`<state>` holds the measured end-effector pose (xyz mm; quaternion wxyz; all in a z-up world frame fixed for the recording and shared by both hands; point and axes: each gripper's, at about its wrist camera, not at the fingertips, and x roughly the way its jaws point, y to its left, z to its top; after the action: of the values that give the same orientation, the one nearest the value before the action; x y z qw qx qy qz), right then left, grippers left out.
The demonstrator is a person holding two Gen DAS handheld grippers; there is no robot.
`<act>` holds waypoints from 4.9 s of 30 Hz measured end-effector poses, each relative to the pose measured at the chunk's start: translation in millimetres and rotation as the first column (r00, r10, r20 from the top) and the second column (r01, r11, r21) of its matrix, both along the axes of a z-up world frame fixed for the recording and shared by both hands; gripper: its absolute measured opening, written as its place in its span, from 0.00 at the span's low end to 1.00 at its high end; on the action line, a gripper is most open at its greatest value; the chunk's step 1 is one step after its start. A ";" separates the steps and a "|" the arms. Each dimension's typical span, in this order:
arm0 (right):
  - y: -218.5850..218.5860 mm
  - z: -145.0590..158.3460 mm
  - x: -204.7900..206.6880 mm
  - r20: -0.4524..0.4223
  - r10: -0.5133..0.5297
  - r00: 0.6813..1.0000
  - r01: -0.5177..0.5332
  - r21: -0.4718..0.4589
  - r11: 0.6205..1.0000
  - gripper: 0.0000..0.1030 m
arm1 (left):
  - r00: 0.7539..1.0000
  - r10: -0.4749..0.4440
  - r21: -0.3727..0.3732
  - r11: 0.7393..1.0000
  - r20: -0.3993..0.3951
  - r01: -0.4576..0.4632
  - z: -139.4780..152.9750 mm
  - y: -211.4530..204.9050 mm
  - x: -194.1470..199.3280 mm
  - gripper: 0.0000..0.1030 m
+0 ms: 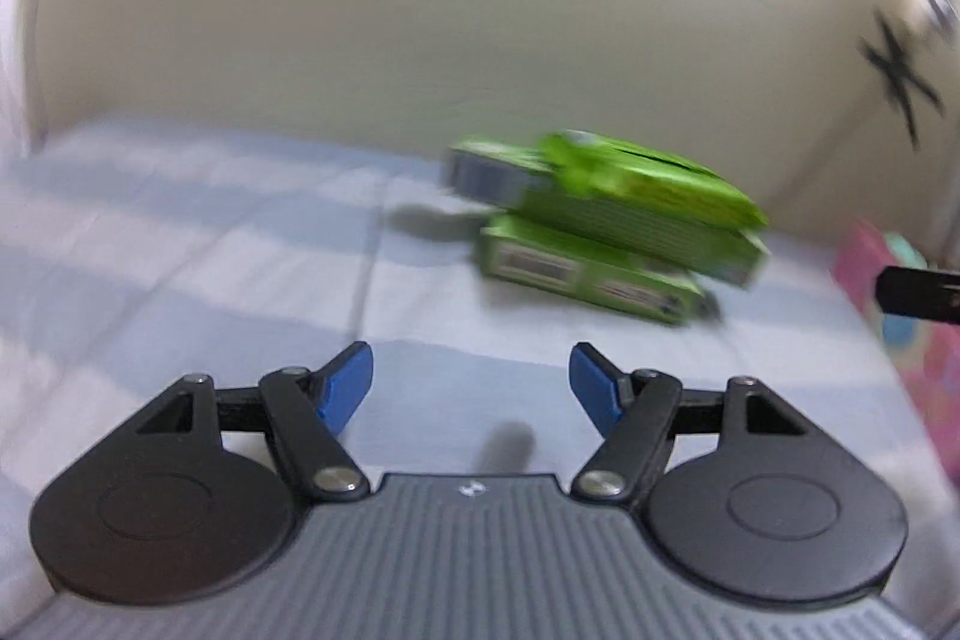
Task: Organize objects
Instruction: 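Grasp the green snack pouch from the stack with the right gripper, then lower the green pouch while the left gripper grasps it from the right gripper, then carry the green pouch into the pink tin and open the left gripper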
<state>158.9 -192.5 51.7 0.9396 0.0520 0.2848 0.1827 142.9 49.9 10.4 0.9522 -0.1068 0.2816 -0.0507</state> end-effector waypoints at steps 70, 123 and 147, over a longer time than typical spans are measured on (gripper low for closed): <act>-88.5 -14.9 -181.7 0.246 0.067 0.967 -0.152 0.342 0.927 0.88 | 0.889 -0.458 -0.165 0.876 0.005 0.452 21.7 -60.3 -92.1 0.72; -84.0 -70.8 -192.5 -0.064 0.053 0.997 -0.050 0.049 0.998 0.45 | 0.729 -0.665 -0.147 0.747 -0.160 0.648 1.7 -133.5 -114.0 0.60; -208.2 -8.2 -177.1 0.301 -0.371 0.878 0.379 0.033 0.925 0.39 | 0.610 -0.790 -0.064 0.607 0.059 0.792 74.8 -320.2 -50.3 0.53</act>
<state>-18.1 -400.7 43.5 0.9901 0.0647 0.1249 -0.0007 92.6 -270.4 85.3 0.8302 -0.0105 0.2854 -0.4788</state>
